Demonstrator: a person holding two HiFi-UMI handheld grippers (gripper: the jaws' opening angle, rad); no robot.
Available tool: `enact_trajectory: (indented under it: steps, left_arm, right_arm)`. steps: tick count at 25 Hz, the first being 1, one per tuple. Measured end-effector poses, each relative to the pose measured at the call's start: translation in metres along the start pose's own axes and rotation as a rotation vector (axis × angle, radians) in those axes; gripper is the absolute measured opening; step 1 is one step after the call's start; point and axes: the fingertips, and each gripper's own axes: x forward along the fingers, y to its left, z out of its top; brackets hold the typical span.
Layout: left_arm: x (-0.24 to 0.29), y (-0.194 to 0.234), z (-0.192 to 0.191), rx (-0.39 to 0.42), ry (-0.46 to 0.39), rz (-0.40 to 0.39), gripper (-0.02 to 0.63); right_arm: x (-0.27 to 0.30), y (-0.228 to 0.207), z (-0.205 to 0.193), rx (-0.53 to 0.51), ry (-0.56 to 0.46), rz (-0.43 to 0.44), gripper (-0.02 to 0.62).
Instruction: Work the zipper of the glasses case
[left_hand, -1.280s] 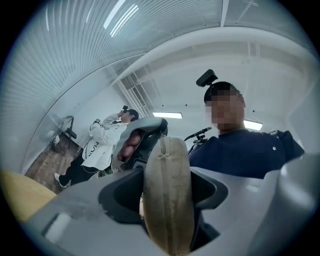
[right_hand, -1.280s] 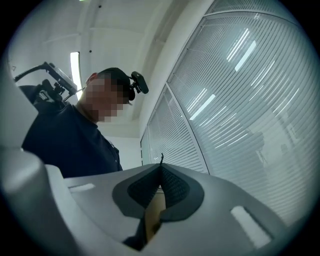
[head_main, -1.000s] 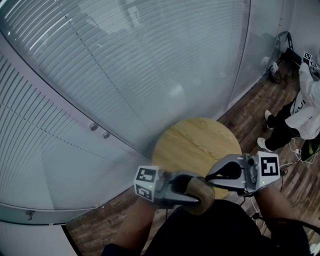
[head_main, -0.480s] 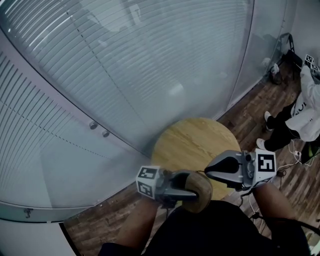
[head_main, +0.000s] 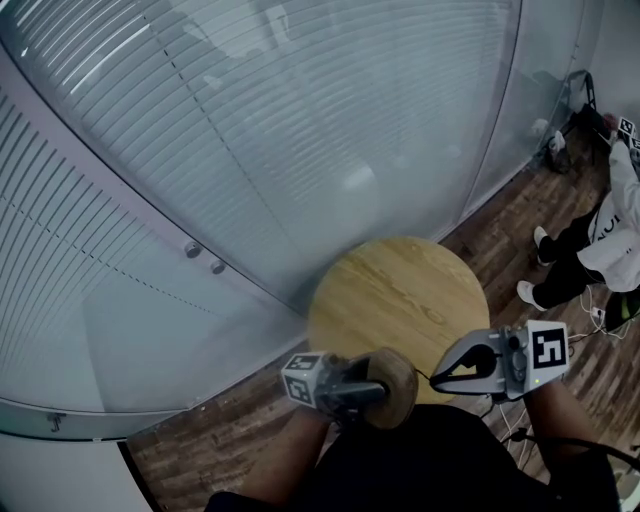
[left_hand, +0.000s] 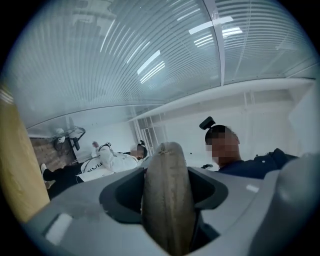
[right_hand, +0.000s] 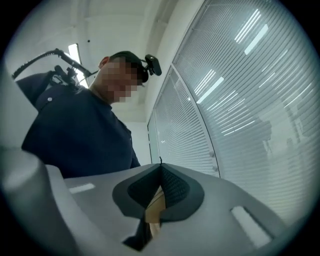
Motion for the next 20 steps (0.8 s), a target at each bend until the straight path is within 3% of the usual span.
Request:
enact_trajectory:
  steps: [2,5,10,15,20]
  left_arm:
    - [-0.002,-0.002,0.006,0.005,-0.038,0.005,0.275]
    - [0.006,-0.013,0.022,0.032,-0.063,0.002,0.276]
    - [0.032,-0.02,0.061,0.068,-0.119,0.007,0.276]
    - [0.06,-0.029,0.127,0.078,-0.242,0.058,0.276]
    - [0.091,-0.04,0.165,0.133,-0.251,0.149,0.278]
  right_arm:
    - [0.005,0.005,-0.008,0.008,0.028,-0.004,0.006]
    - [0.01,0.002,0.003,0.029,-0.044,-0.026,0.006]
    - [0.005,-0.005,0.035,-0.108,-0.039,-0.049,0.006]
    - [0.006,-0.003,0.05,-0.211,0.014,-0.055,0.006]
    - [0.004,0.001,0.058,-0.206,-0.048,-0.085,0.006]
